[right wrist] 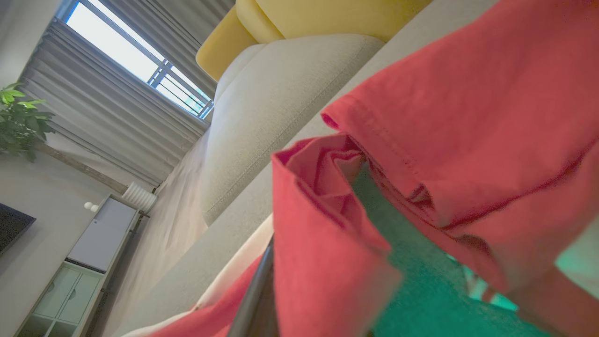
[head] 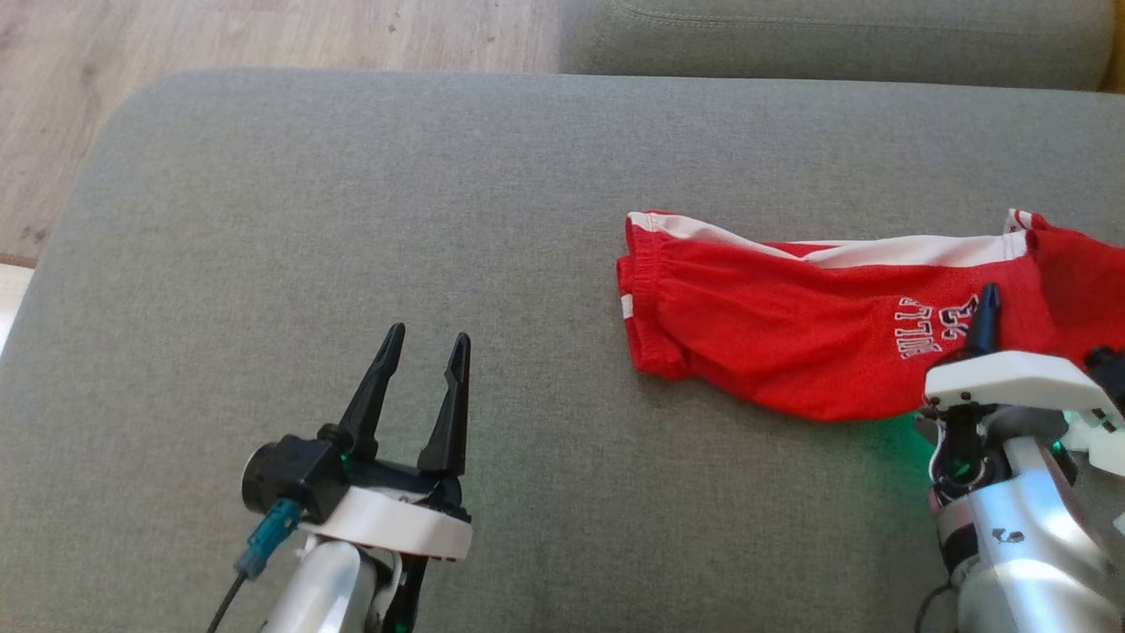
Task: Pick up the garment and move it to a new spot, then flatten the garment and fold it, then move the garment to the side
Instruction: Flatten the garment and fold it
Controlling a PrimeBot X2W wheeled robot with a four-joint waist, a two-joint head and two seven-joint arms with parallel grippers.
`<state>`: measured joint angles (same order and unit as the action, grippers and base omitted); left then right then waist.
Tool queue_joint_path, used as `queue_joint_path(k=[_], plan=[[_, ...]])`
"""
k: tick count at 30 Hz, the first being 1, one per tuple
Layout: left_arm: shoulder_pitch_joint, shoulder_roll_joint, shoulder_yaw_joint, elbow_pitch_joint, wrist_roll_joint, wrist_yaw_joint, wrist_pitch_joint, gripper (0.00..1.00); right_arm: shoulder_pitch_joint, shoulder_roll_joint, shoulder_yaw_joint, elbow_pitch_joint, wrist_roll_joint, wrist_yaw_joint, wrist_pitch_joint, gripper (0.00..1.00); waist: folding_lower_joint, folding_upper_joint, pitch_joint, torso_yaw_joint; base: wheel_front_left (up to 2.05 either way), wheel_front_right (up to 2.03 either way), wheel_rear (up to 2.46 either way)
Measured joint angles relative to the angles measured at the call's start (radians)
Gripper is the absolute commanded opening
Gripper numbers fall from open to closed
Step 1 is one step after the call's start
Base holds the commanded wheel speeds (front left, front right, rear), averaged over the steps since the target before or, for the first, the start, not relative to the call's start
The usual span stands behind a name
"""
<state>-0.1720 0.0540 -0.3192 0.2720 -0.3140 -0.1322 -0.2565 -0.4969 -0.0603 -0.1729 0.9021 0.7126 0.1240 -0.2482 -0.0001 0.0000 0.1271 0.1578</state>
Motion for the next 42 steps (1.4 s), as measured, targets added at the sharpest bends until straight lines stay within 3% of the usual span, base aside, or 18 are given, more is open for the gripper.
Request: queue_joint_path(k=[8,20,30,36,37,38,42], plan=[[0.007,0.002,-0.001,0.008,0.0,0.0,0.0,1.0,0.032,0.0,0.112,-0.117,0.079,0.0,-0.003,0.0,0.0,0.0,-0.019,0.02,0.0,0.0,0.0],[0.017,0.003,-0.012,0.018,0.0,0.0,0.0,1.0,0.043,-0.001,0.434,-0.204,0.213,0.0,-0.003,0.0,0.0,0.0,-0.05,0.066,0.0,0.0,0.0],[0.029,0.004,-0.033,0.022,0.0,0.0,0.0,1.0,0.029,-0.001,0.565,-0.204,0.258,0.0,-0.003,0.0,0.0001,0.0,-0.045,0.127,0.0,0.0,0.0],[0.029,0.005,-0.033,0.03,0.0,0.0,0.0,1.0,0.002,-0.002,0.66,-0.136,0.284,0.0,-0.002,0.0,0.0001,0.0,-0.041,0.156,0.0,0.0,0.0],[0.029,0.005,-0.033,0.031,0.0,0.0,0.0,1.0,-0.002,-0.002,0.689,-0.113,0.295,0.0,-0.002,0.32,0.0001,0.0,-0.04,0.159,0.0,0.0,0.0],[0.029,0.005,-0.033,0.032,0.0,0.0,0.0,1.0,-0.005,-0.002,0.717,-0.094,0.301,0.0,0.005,1.0,0.0001,0.0,-0.039,0.162,0.0,0.0,0.0],[0.029,0.006,-0.029,0.033,-0.001,0.0,0.0,1.0,-0.006,-0.002,0.839,-0.075,0.313,0.0,0.029,1.0,0.0001,0.0,-0.038,0.159,0.0,0.0,0.0]])
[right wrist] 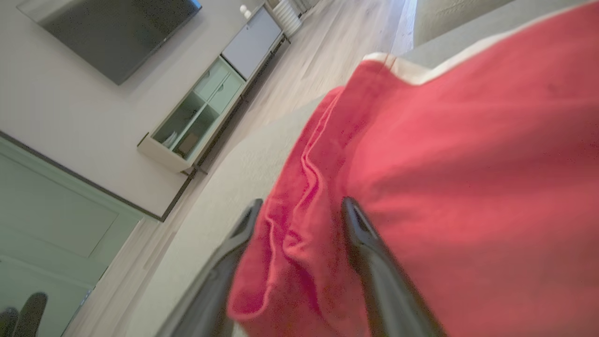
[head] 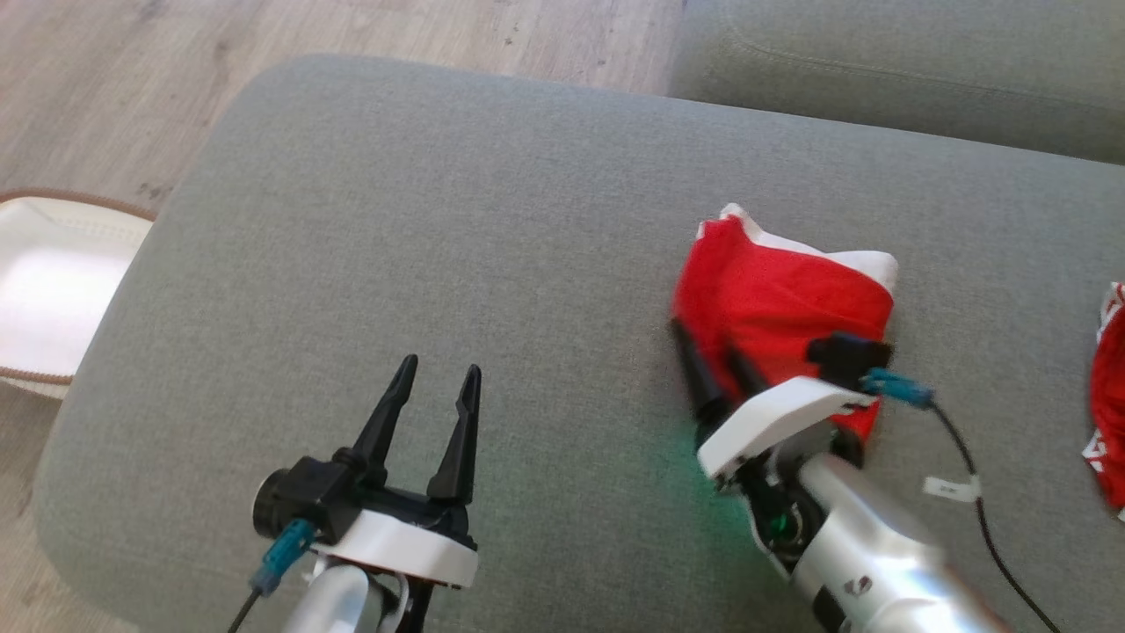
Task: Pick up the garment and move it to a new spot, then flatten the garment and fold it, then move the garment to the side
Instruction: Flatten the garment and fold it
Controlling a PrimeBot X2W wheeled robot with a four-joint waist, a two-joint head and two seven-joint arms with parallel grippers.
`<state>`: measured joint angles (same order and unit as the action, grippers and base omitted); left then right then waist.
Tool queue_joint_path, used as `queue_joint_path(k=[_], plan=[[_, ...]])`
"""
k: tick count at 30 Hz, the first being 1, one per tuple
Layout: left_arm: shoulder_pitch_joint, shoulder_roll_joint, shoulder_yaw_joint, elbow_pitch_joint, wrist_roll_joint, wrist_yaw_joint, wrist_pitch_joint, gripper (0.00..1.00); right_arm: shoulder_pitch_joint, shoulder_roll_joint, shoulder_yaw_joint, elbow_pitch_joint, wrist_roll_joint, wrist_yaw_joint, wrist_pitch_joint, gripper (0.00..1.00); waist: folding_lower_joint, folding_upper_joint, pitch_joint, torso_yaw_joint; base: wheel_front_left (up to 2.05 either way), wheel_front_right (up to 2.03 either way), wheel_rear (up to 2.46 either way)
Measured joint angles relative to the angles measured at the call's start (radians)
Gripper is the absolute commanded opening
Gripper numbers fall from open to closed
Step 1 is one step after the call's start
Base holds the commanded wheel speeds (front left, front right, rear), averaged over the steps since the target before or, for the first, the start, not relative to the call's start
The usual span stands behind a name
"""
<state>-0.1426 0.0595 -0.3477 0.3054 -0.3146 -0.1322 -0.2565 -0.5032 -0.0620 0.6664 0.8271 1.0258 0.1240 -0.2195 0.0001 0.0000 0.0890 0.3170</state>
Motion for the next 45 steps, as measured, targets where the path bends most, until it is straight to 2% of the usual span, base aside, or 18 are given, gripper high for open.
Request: queue_joint_path(k=[6,9,16,20,23,26,29,32,33,39,42,45], plan=[[0.0,0.001,0.022,0.001,0.0,0.0,0.0,1.0,0.001,0.0,0.155,-0.001,0.095,0.0,0.106,1.0,0.0,0.0,-0.008,-0.026,0.0,0.0,0.0],[0.0,0.001,0.025,-0.001,0.0,0.0,0.0,1.0,0.001,0.0,0.204,-0.013,0.123,0.0,0.122,1.0,0.0,0.0,-0.013,-0.048,0.0,0.0,0.0],[0.0,0.002,0.051,-0.023,0.0,0.0,0.0,1.0,-0.033,0.0,0.196,-0.022,0.135,0.0,0.045,1.0,0.0,0.0,-0.024,-0.116,0.0,0.0,0.0],[-0.001,0.001,0.071,-0.052,0.0,0.0,0.0,1.0,-0.101,-0.014,0.121,0.003,0.054,0.0,-0.011,1.0,0.0,0.0,-0.028,-0.161,0.0,0.0,0.0],[-0.005,0.001,0.093,-0.073,0.001,0.0,0.0,1.0,-0.125,-0.057,0.035,0.003,-0.023,0.0,-0.026,1.0,0.0,0.0,-0.03,-0.195,0.0,0.0,0.0],[-0.01,0.0,0.101,-0.091,0.011,0.0,0.0,1.0,-0.117,-0.105,-0.099,-0.014,-0.119,0.0,-0.029,1.0,0.0,0.0,-0.031,-0.229,0.0,0.0,0.0],[-0.024,-0.001,0.113,-0.111,0.016,0.0,0.0,1.0,-0.092,-0.123,-0.253,-0.051,-0.227,0.0,-0.029,1.0,0.0,0.0,-0.029,-0.258,0.0,0.0,0.0],[-0.032,-0.002,0.122,-0.119,0.021,0.0,0.0,1.0,-0.017,-0.112,-0.377,-0.1,-0.349,0.0,-0.031,1.0,0.0,0.0,-0.026,-0.281,0.0,0.0,0.0],[-0.032,-0.002,0.122,-0.119,0.021,0.0,0.0,1.0,-0.017,-0.112,-0.377,-0.1,-0.349,0.0,-0.031,1.0,0.0,0.0,-0.026,-0.281,0.0,0.0,0.0],[-0.034,-0.003,0.121,-0.12,0.026,0.0,0.0,1.0,0.151,-0.038,-0.592,-0.243,-0.612,0.0,-0.031,1.0,0.0,0.0,-0.014,-0.306,0.0,0.0,0.0],[-0.034,-0.004,0.117,-0.12,0.027,0.0,0.0,1.0,0.22,-0.002,-0.654,-0.317,-0.714,0.0,-0.031,1.0,0.0,0.0,-0.009,-0.31,0.0,0.0,0.0],[-0.032,-0.004,0.114,-0.12,0.032,0.0,0.0,1.0,0.285,0.007,-0.685,-0.372,-0.755,0.0,-0.031,1.0,0.0,0.0,-0.005,-0.313,0.0,0.0,0.0]])
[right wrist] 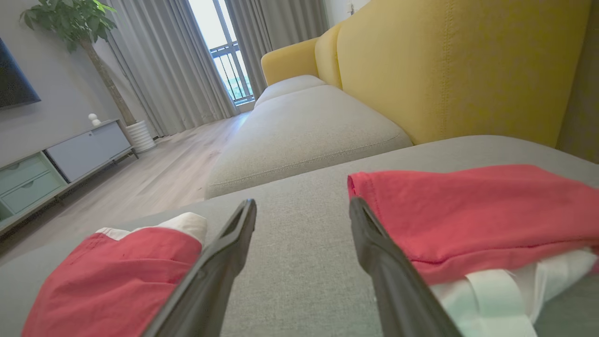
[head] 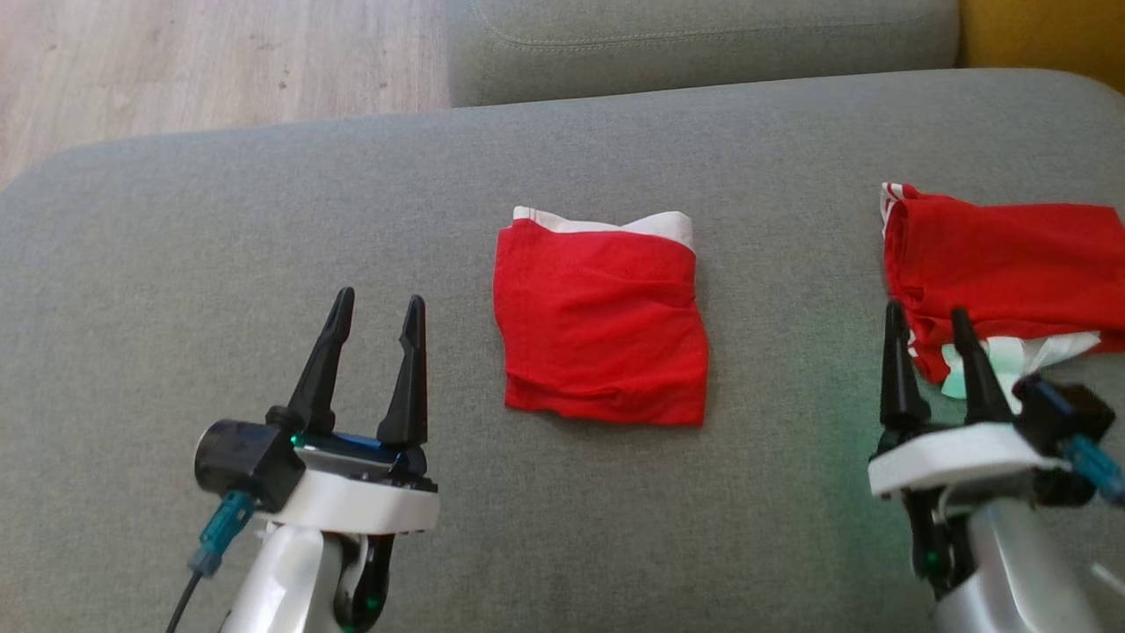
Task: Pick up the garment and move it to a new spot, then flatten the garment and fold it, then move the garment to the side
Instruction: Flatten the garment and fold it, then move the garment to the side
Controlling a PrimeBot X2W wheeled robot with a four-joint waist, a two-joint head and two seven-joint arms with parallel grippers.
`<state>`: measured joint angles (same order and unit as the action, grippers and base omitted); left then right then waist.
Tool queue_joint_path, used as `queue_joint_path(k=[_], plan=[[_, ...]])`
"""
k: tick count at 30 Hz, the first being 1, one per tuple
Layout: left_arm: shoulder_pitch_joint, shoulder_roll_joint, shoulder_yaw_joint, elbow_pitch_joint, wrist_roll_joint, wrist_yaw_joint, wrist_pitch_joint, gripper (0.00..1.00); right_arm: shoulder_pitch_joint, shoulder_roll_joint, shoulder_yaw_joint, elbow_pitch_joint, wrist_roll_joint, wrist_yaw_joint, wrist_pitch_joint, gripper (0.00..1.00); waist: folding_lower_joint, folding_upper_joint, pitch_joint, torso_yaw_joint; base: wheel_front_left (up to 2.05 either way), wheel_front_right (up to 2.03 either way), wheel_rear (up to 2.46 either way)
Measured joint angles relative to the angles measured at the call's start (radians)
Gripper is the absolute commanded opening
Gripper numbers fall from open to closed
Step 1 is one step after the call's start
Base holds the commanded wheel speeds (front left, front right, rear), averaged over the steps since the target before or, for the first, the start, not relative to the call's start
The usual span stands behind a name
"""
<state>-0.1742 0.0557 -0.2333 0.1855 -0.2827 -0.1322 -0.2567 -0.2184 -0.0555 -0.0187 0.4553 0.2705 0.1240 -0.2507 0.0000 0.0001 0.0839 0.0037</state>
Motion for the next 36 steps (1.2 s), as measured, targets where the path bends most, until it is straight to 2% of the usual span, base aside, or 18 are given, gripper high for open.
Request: queue_joint_path(k=[4,13,17,24,28,36], plan=[[0.013,-0.002,0.001,-0.001,0.004,0.0,0.0,1.0,0.047,0.003,0.018,-0.036,0.044,0.0,0.0,1.0,0.0,0.0,0.006,-0.006,0.0,0.0,0.0],[0.021,-0.004,0.003,-0.008,0.004,0.0,0.0,1.0,0.045,0.005,0.012,-0.086,0.036,0.0,0.002,1.0,0.0,0.0,0.022,0.007,0.0,0.0,0.0],[0.006,-0.005,-0.02,-0.009,0.004,0.0,0.0,1.0,0.034,0.006,0.068,-0.08,0.038,0.0,0.05,1.0,0.0,0.0,0.043,0.036,0.0,0.0,0.0],[-0.017,-0.007,-0.061,0.009,-0.008,0.0,0.0,1.0,-0.056,0.005,0.146,0.033,0.09,0.0,0.126,1.0,0.0,0.0,0.083,0.103,0.0,0.0,0.0],[-0.029,-0.007,-0.074,0.028,-0.017,0.0,0.0,1.0,-0.126,0.005,0.182,0.168,0.188,0.0,0.177,1.0,0.0001,0.0,0.111,0.157,0.0,0.0,0.0],[-0.044,-0.007,-0.097,0.041,-0.027,0.0,0.0,1.0,-0.258,-0.017,0.244,0.343,0.312,0.0,0.181,1.0,0.0,0.0,0.134,0.223,0.0,0.0,0.0]])
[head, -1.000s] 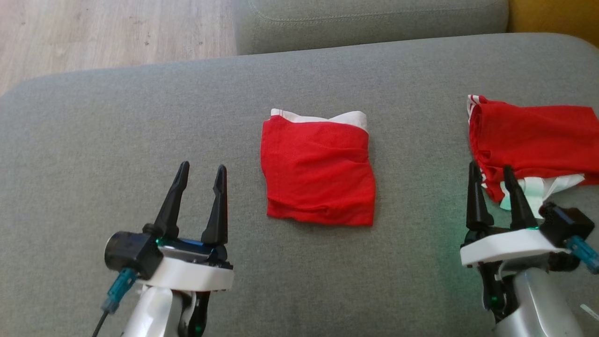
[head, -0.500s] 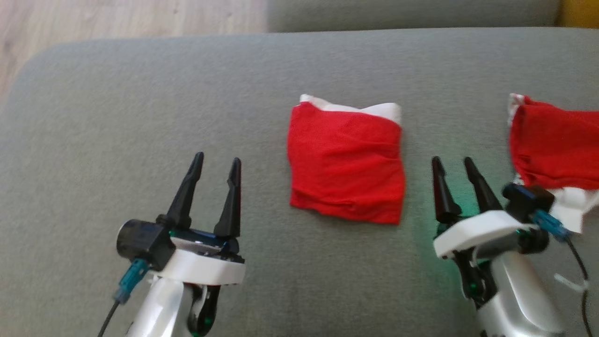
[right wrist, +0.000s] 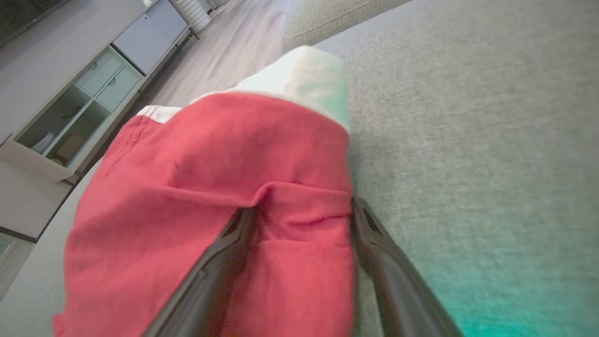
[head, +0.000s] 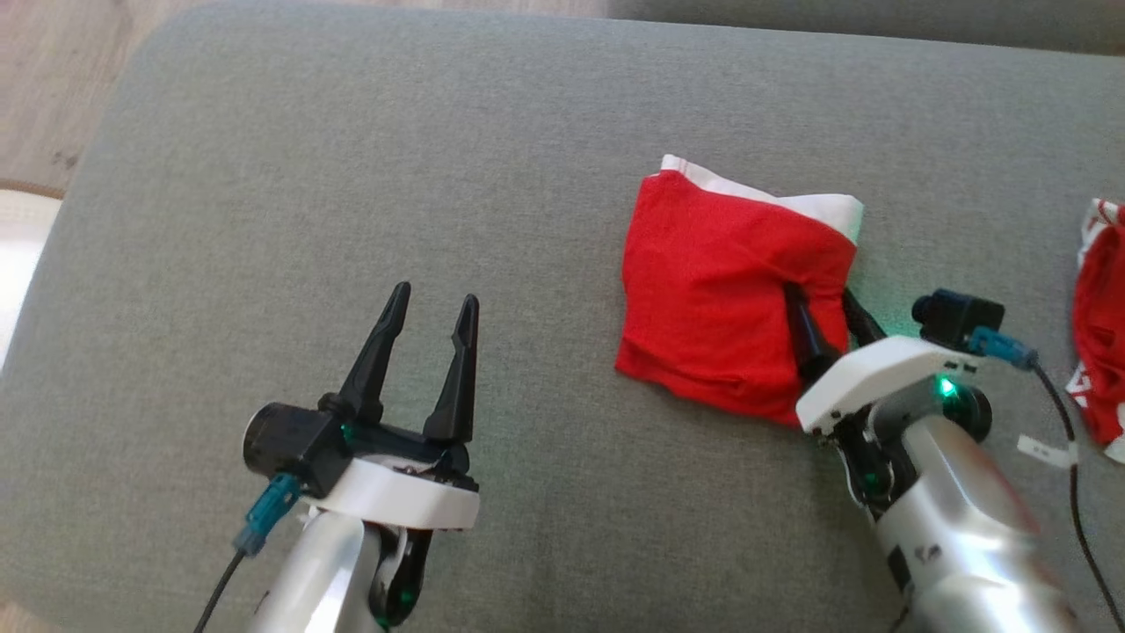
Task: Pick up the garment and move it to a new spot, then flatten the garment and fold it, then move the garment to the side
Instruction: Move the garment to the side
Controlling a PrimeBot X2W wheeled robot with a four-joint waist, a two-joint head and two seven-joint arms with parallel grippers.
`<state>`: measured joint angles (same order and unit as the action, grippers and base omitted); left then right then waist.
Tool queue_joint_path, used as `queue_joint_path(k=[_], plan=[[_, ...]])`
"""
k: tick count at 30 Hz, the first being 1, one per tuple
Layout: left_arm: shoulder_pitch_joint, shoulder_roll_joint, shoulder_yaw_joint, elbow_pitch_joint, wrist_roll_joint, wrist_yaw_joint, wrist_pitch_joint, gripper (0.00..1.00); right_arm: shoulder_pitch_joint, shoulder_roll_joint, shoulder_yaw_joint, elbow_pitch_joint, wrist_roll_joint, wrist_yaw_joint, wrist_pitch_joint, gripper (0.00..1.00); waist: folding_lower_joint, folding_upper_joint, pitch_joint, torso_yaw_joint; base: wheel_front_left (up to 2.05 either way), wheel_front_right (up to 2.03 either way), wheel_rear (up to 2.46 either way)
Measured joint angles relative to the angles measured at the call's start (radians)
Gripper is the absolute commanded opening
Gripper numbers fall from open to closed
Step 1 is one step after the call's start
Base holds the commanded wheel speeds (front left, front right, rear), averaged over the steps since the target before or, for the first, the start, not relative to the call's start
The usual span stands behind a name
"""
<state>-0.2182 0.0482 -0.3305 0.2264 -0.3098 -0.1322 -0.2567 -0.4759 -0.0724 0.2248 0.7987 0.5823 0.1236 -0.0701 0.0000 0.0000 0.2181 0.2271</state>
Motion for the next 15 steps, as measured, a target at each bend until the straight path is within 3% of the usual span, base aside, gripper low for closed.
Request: queue_joint_path(k=[4,5,7,15], plan=[[-0.002,0.0,-0.006,0.002,0.0,0.0,0.0,1.0,-0.051,-0.008,0.051,0.08,0.019,-0.001,-0.006,1.0,0.0,0.0,0.0,0.012,0.0,0.0,0.0],[-0.002,0.0,-0.006,0.002,0.0,0.0,0.0,1.0,-0.06,-0.01,0.067,0.095,0.019,-0.001,-0.009,0.96,-0.0001,0.0,-0.001,0.012,0.0,0.0,0.0],[-0.002,0.0,-0.005,0.002,0.0,0.0,0.0,1.0,-0.08,-0.011,0.096,0.123,0.019,-0.001,-0.027,0.02,0.0,0.0,-0.002,0.01,0.0,0.0,0.0],[-0.001,0.0,0.008,0.002,0.001,0.0,0.0,1.0,-0.112,0.005,0.158,0.212,-0.073,-0.001,-0.126,0.0,0.0,0.0,-0.019,-0.023,0.0,0.0,0.0]])
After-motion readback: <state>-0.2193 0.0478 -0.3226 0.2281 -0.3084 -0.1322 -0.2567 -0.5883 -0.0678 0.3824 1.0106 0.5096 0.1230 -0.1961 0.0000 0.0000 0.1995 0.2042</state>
